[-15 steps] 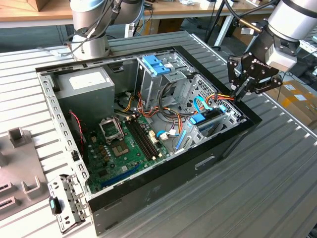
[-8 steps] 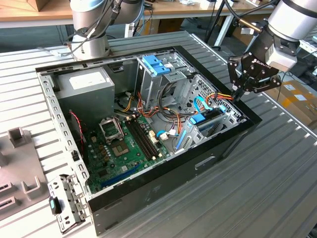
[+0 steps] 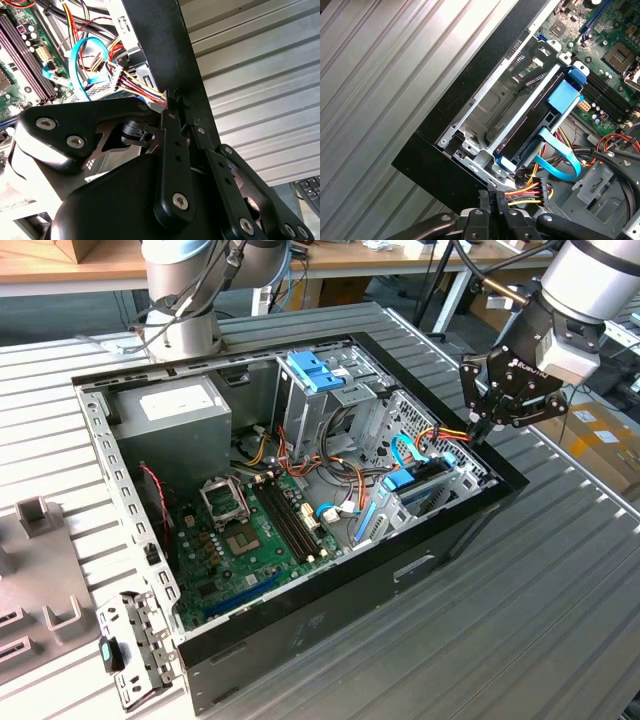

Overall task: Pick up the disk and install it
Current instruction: 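Insert the second disk wire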

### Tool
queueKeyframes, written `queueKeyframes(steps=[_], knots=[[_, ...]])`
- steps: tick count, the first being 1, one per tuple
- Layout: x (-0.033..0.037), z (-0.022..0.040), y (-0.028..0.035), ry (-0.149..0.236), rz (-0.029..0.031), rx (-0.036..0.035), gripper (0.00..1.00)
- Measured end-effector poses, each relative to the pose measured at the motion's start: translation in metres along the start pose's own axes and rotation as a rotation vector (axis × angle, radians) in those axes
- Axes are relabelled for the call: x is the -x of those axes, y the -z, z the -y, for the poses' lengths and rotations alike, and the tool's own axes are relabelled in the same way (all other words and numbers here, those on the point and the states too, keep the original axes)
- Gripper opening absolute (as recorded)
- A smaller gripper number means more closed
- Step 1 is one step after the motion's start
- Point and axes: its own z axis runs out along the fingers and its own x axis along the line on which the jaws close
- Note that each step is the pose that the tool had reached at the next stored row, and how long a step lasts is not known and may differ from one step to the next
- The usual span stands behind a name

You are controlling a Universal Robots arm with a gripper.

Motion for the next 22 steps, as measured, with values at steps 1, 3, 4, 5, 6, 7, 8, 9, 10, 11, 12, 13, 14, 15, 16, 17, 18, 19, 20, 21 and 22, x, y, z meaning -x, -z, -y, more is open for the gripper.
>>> queueKeyframes(steps=[1,3,4,5,6,7,8,9,10,11,12,13,14,15,16,17,18,19,20,21,22], knots=[[0.0000,0.0000,0.0008,0.000,-0.0001,0.0000,0.16],[0.0001,0.0001,0.0028,0.000,0.0002,-0.0002,0.16],[0.0001,0.0001,0.0029,0.000,0.0001,-0.0002,0.16],[0.0001,0.0001,0.0032,0.000,-0.0001,0.0000,0.16],[0.0004,-0.0003,0.0032,0.000,-0.0001,0.0001,0.16],[0.0011,-0.0011,0.0033,0.000,-0.0003,0.0002,0.16],[0.0038,-0.0046,0.0032,0.000,-0.0002,0.0000,0.16],[0.0076,-0.0094,0.0032,0.000,-0.0010,-0.0009,0.16],[0.0107,-0.0131,0.0032,0.000,-0.0018,-0.0019,0.16],[0.0120,-0.0148,0.0031,0.000,-0.0020,-0.0021,0.16],[0.0125,-0.0155,0.0029,-0.003,-0.0020,-0.0024,0.16],[0.0125,-0.0155,0.0028,-0.039,-0.0030,-0.0034,0.16],[0.0125,-0.0156,0.0027,-0.061,-0.0036,-0.0040,0.16],[0.0125,-0.0155,0.0026,-0.087,-0.0042,-0.0048,0.16],[0.0125,-0.0156,0.0025,-0.109,-0.0047,-0.0056,0.16],[0.0125,-0.0155,0.0024,-0.121,-0.0051,-0.0059,0.16],[0.0125,-0.0156,0.0024,-0.133,-0.0054,-0.0063,0.16],[0.0125,-0.0155,0.0023,-0.144,-0.0056,-0.0067,0.16],[0.0125,-0.0156,0.0022,-0.156,-0.0059,-0.0071,0.16],[0.0125,-0.0156,0.0022,-0.167,-0.0062,-0.0074,0.16],[0.0125,-0.0156,0.0021,-0.176,-0.0064,-0.0077,0.16]])
